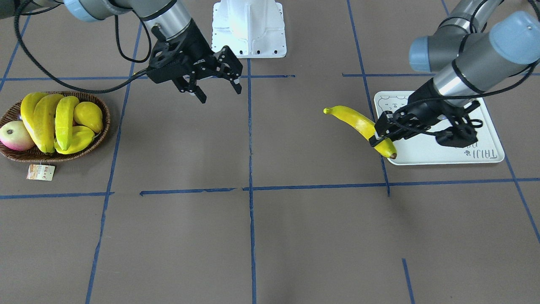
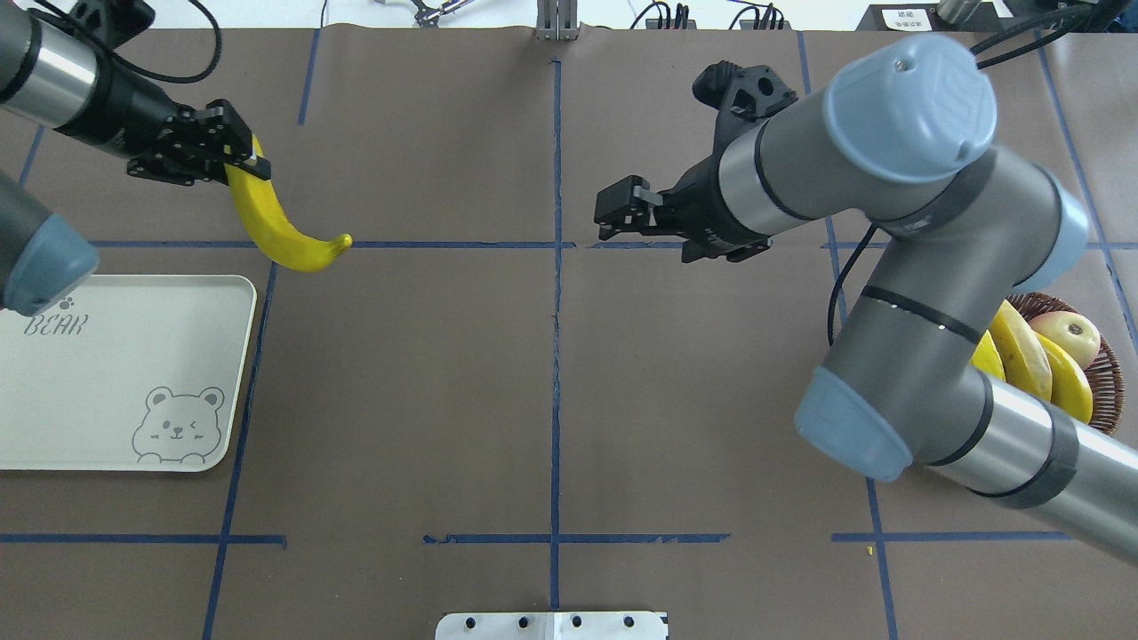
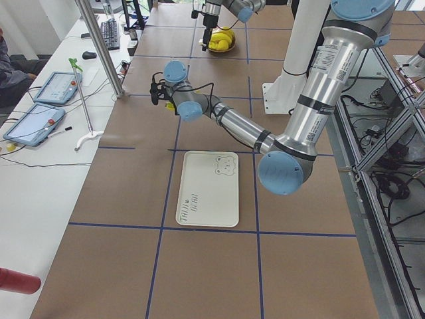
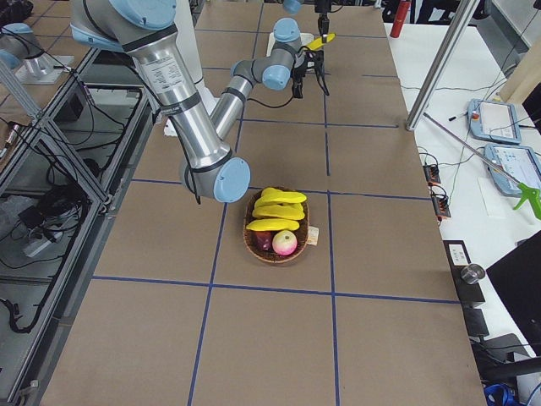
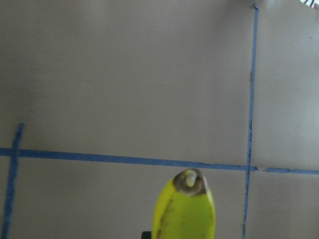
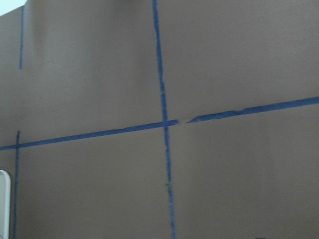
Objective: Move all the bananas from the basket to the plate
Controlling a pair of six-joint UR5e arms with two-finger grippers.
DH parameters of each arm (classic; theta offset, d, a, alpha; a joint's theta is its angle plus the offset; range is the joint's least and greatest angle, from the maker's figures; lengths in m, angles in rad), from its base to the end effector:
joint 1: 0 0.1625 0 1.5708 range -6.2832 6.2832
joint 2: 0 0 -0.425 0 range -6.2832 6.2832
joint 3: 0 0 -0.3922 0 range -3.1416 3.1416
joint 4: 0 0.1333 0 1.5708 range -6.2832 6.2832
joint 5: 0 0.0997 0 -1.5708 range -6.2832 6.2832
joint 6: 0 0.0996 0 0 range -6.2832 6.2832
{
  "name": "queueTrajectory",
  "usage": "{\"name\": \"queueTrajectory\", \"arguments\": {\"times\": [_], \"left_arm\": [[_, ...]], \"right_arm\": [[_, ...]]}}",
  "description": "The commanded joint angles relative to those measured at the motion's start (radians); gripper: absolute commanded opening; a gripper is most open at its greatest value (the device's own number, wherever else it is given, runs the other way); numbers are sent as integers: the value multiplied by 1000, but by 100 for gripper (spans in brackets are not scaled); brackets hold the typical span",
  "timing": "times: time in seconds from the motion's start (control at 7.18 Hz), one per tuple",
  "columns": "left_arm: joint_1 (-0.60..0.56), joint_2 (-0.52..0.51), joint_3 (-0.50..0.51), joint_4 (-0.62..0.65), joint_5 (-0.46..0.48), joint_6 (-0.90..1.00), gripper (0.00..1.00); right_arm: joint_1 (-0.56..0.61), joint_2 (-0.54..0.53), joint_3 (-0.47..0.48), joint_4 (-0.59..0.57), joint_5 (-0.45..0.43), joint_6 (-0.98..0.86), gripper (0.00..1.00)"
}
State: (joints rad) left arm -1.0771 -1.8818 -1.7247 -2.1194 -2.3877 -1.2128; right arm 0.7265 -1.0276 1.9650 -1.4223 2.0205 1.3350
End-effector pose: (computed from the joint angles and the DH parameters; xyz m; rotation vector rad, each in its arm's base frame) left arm 0.2267 -0.5494 0.3427 0.0665 1.2013 -0.2170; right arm -0.3720 -0.4510 0.1638 0.1351 -1.1316 0.1925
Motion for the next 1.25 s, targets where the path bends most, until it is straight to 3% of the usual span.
{"name": "queueTrajectory", "arguments": {"times": [0.0, 0.28, 0.7, 0.97, 1.11], "left_arm": [[-64, 169, -24, 1, -2, 207, 0], [-125, 272, -1, 3, -4, 441, 0], [-181, 326, 7, 236, 13, 897, 0], [-179, 373, 10, 327, 115, 1091, 0], [-178, 377, 42, 328, 154, 1101, 0]], "right_arm": [[91, -119, 24, -53, 87, -176, 100], [181, -254, 38, -53, 131, -390, 100], [339, -429, 31, -56, 205, -734, 100], [421, -463, 28, -183, 211, -979, 100], [465, -473, 14, -237, 210, -1133, 100]]}}
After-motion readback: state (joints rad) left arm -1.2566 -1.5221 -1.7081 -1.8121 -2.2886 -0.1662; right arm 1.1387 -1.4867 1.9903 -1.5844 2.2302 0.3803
